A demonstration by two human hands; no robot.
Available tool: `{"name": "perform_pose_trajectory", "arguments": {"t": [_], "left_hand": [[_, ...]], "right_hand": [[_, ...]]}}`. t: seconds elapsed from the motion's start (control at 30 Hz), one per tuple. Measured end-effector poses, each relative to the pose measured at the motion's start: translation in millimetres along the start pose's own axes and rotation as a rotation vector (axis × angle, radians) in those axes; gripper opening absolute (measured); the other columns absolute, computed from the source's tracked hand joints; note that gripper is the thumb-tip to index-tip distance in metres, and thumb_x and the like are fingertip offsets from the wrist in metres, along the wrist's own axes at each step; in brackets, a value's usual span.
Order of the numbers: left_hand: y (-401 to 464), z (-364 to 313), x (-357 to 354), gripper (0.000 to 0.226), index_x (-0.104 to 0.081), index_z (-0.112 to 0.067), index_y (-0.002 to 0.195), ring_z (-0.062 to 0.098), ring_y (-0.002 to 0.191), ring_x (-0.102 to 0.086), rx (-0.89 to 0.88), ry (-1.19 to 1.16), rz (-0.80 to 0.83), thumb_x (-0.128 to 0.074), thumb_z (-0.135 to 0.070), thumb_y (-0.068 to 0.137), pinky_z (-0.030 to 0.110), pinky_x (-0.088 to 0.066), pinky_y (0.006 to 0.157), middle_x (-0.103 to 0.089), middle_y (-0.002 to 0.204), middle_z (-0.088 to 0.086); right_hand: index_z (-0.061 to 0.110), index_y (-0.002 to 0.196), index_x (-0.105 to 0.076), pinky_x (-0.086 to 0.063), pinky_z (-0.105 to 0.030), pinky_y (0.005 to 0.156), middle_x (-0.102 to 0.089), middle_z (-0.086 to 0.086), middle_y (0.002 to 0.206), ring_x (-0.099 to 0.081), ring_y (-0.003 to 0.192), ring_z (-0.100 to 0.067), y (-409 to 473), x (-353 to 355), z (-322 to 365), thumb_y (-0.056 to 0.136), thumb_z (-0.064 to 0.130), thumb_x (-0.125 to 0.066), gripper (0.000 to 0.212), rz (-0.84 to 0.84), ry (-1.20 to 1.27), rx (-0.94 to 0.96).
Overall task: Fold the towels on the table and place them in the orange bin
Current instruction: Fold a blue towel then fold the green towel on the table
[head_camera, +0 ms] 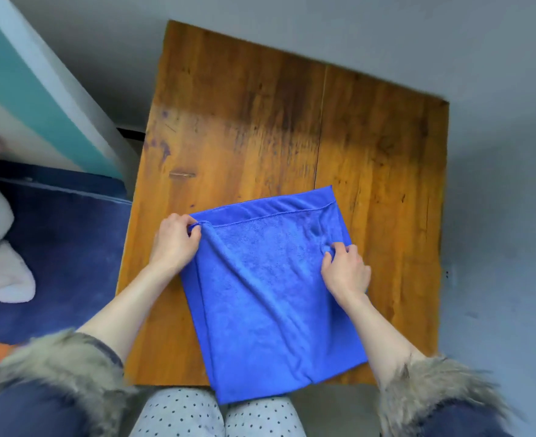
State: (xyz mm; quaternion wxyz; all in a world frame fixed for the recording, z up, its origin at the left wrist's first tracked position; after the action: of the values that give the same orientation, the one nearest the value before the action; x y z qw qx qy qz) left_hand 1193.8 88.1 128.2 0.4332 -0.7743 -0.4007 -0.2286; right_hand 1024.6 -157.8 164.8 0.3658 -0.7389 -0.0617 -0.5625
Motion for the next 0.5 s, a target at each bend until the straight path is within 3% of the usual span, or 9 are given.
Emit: {"name": "perform_pose_trajectory", "arguments": {"t": [0.1,0.2,0.27,0.4,0.5], "left_hand": [[3,-8,0,0.019,-0.065,-0.003,0.097,0.037,0.100,-0.052,-0.002,0.017,0.007,-0.051,-0.015,0.090,0.043,-0.042,0.085,-0.060,0.100,0.020],[-4,-8,5,0.018,-0.064,-0.003,0.100,0.033,0.100,-0.054,-0.001,-0.010,-0.006,-0.051,-0.014,0.092,0.038,-0.040,0.085,-0.061,0.103,0.016],[-10,-7,9,0.017,-0.063,-0.002,0.101,0.030,0.096,-0.055,-0.013,-0.044,-0.023,-0.052,-0.011,0.092,0.034,-0.039,0.083,-0.062,0.103,0.014],[-17,-1,11,0.015,-0.065,-0.004,0.098,0.025,0.091,-0.055,-0.038,-0.036,-0.068,-0.054,-0.011,0.092,0.027,-0.036,0.078,-0.060,0.101,0.012],[-18,0,11,0.016,-0.066,-0.002,0.099,0.028,0.106,-0.048,-0.075,0.057,-0.138,-0.056,-0.011,0.090,0.032,-0.038,0.087,-0.052,0.110,0.013]], "right_hand": [[0.009,0.120,-0.053,-0.036,-0.043,0.088,-0.054,-0.014,0.120,-0.048,0.114,-0.033,18,8,-7,0.096,0.023,-0.043,0.030,-0.120,0.081,0.024],[0.011,0.131,-0.047,-0.035,-0.045,0.091,-0.050,-0.012,0.126,-0.043,0.118,-0.032,45,26,-4,0.093,0.014,-0.048,0.039,-0.176,0.173,0.215],[0.014,0.134,-0.046,-0.034,-0.043,0.091,-0.047,-0.010,0.130,-0.040,0.120,-0.031,63,35,1,0.091,0.013,-0.050,0.044,-0.156,0.075,0.371],[0.012,0.115,-0.061,-0.031,-0.041,0.089,-0.049,-0.009,0.128,-0.037,0.123,-0.030,86,44,13,0.090,0.018,-0.052,0.027,-0.131,-0.166,0.598],[0.008,0.103,-0.065,-0.031,-0.041,0.086,-0.051,-0.010,0.122,-0.038,0.121,-0.030,93,51,15,0.088,0.016,-0.054,0.020,-0.154,-0.186,0.644]]}}
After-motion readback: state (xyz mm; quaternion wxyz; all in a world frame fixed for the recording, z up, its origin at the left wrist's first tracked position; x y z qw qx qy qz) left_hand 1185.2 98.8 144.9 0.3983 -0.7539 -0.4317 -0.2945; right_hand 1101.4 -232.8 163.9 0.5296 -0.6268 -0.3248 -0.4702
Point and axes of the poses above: each hand's wrist, its own y-axis towards the middle knuckle, its own x-axis out of the back of the hand, z = x × y, the point moved 1 cm from there along y, towards the middle knuckle
